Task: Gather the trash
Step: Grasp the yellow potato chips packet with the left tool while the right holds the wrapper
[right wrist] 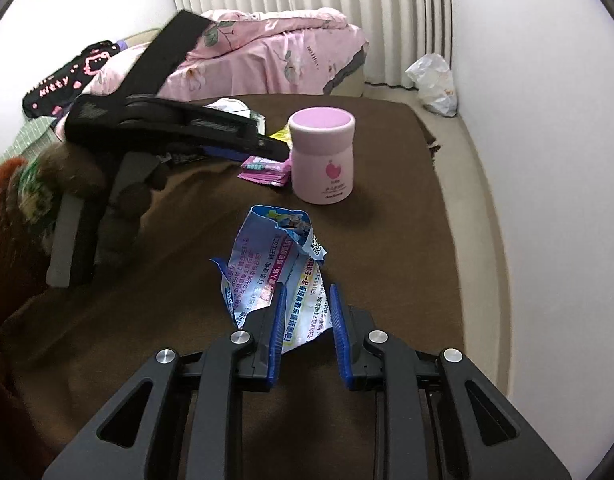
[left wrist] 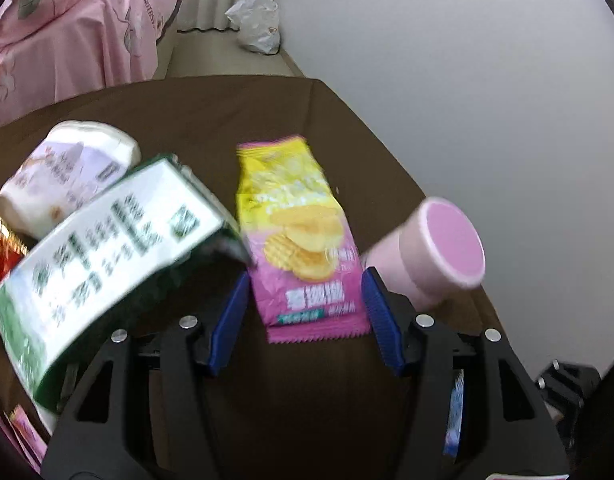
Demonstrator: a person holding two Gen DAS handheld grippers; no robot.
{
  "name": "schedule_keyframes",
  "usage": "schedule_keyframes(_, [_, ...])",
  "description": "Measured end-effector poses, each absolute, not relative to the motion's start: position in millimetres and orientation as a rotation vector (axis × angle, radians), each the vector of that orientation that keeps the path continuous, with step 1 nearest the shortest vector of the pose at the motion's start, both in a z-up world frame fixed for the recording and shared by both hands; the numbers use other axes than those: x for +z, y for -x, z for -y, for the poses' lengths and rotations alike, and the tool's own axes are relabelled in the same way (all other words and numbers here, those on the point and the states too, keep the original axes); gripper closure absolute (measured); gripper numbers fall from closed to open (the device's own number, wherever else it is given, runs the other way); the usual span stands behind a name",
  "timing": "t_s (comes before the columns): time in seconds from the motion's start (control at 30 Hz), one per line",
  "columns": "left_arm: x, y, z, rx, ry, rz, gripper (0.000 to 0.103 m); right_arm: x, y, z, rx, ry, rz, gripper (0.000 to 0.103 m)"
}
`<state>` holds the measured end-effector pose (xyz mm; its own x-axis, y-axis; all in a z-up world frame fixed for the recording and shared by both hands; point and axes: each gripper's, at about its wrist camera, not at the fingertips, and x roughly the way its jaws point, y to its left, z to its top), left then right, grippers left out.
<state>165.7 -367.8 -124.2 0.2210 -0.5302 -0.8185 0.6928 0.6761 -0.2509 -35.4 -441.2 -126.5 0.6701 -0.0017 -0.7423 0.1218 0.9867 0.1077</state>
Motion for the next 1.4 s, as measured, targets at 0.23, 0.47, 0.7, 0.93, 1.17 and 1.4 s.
schedule_keyframes(0.23, [-129,-166,396,-0.78,-0.37,-0.983,0.061,-122,35,441,-0.08,-0.142,-0.829,0.081])
schedule_keyframes(0.47, [-125,-160,378,-0.773,-0.411,-0.953,0.081,-121,39,438,-0.069,-0.147,-0.816,0.081])
schedule_keyframes(0.7, [-115,-132,328,-0.783,-0.352,-0.955,0.103,-116,46,441,-0.05,-0.178,-0.785,0.081])
schedule_keyframes(0.93, [-105,-120,312,-0.876,-0.243,-0.949,0.102,-110,49,440,-0.046,-0.18,-0.773,0.081])
schedule_keyframes(1.17, [-113,-147,329,-0.857,-0.16,-0.939,0.068,-112,52,445,-0.039,-0.205,-0.784,0.081])
schedule_keyframes(1.4, [-128,-169,360,-0.809,-0.244,-0.984,0.093,-119,52,452,-0.054,-0.231,-0.788,0.081])
